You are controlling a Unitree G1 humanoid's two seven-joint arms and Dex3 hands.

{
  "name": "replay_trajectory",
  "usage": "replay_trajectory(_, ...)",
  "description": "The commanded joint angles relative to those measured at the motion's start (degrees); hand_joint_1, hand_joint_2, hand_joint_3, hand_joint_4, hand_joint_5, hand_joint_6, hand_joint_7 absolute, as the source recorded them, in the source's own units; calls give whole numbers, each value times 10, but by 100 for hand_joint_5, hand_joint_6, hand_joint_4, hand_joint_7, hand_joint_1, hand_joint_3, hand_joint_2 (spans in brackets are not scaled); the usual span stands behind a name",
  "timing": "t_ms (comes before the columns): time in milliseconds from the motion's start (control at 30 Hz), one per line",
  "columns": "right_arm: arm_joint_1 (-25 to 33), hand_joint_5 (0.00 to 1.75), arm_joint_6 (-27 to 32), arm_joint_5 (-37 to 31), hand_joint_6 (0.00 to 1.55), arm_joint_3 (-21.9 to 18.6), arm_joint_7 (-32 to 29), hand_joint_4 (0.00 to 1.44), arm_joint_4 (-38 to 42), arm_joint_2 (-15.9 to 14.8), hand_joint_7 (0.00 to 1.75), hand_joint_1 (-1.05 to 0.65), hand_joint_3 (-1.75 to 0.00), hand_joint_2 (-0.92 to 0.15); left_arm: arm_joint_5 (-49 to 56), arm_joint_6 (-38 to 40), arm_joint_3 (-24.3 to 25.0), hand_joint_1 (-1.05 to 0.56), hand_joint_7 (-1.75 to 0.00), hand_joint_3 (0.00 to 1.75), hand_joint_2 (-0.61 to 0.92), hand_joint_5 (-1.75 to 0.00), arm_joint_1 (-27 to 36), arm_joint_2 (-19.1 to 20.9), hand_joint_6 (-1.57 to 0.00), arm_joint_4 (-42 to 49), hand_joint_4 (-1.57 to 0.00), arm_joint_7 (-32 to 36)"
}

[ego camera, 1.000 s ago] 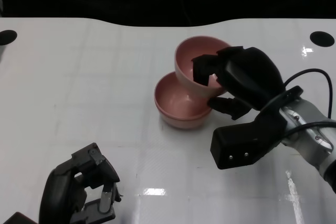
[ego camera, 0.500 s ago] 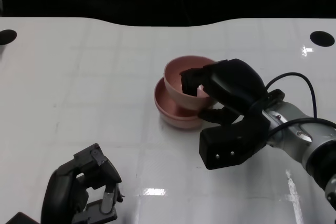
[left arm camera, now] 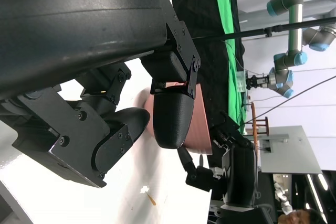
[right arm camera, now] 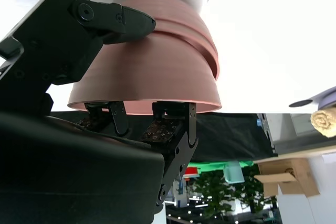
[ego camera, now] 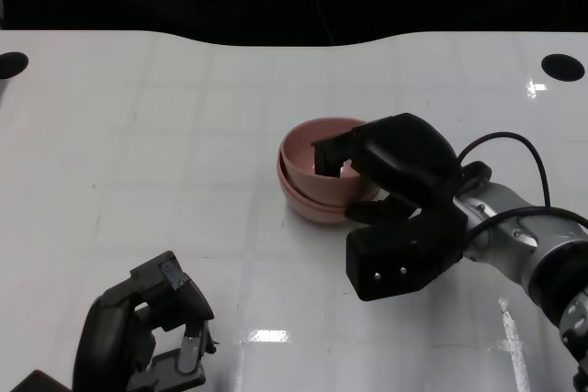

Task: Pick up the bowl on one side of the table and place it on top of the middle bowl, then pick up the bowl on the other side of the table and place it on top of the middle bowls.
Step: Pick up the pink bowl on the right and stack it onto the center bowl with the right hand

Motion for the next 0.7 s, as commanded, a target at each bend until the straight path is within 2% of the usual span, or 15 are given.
replay_trajectory(33, -19, 40, 7, -5, 74, 14, 14, 73, 9, -1, 16, -40, -20, -89, 2, 0, 1, -6, -159, 131, 45, -175, 0, 3, -78, 1, -84, 5)
replay_trajectory(133, -19, 20, 8, -4, 65, 20, 17, 61, 12, -4, 3, -51, -17, -92, 7, -2, 1, -6, -159, 132, 44, -175, 1, 3, -79, 0, -84, 8)
replay_trajectory(233, -19, 13, 11, -2, 58, 24, 20, 53, 15, -5, 0, -57, -19, -92, 8, -5, 2, -5, -159, 132, 44, -175, 0, 4, -78, 1, -83, 8)
replay_trajectory(333, -19, 11, 15, -4, 55, 27, 24, 50, 12, -7, 0, -58, -19, -92, 9, -6, 3, -5, -159, 132, 44, -175, -1, 4, -78, 2, -83, 8)
replay_trajectory(400, -19, 6, 19, -7, 45, 30, 27, 40, 8, -10, 0, -64, -26, -92, 8, -5, 4, -5, -159, 132, 45, -175, -1, 4, -78, 1, -83, 8)
replay_trajectory(633, -15, 0, 33, -6, 35, 40, 32, 29, -11, -18, 0, -70, -31, -92, 11, -7, 4, -5, -159, 133, 44, -175, -2, 5, -78, 3, -84, 10)
replay_trajectory(700, -2, 0, 31, -10, 33, 41, 26, 28, -36, -32, 0, -74, -36, -92, 7, -4, 4, -5, -159, 133, 43, -175, -2, 6, -79, 1, -84, 8)
